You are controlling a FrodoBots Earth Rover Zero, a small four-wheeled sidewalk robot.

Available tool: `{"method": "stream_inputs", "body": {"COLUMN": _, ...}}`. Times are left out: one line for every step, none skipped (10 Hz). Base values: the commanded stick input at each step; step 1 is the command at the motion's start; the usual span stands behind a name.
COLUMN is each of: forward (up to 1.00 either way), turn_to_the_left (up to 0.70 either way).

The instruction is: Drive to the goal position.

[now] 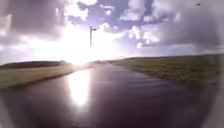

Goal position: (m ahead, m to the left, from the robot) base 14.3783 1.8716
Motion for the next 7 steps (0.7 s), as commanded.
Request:
{"method": "stream_inputs", "body": {"forward": 0.70, "turn_to_the_left": -0.14}}
{"method": "stream_inputs", "body": {"forward": 0.70, "turn_to_the_left": -0.14}}
{"method": "stream_inputs", "body": {"forward": 0.70, "turn_to_the_left": -0.14}}
{"method": "stream_inputs", "body": {"forward": 0.70, "turn_to_the_left": -0.14}}
{"method": "stream_inputs", "body": {"forward": 0.70, "turn_to_the_left": -0.14}}
{"method": "stream_inputs", "body": {"forward": 0.70, "turn_to_the_left": -0.14}}
{"method": "stream_inputs", "body": {"forward": 0.70, "turn_to_the_left": -0.14}}
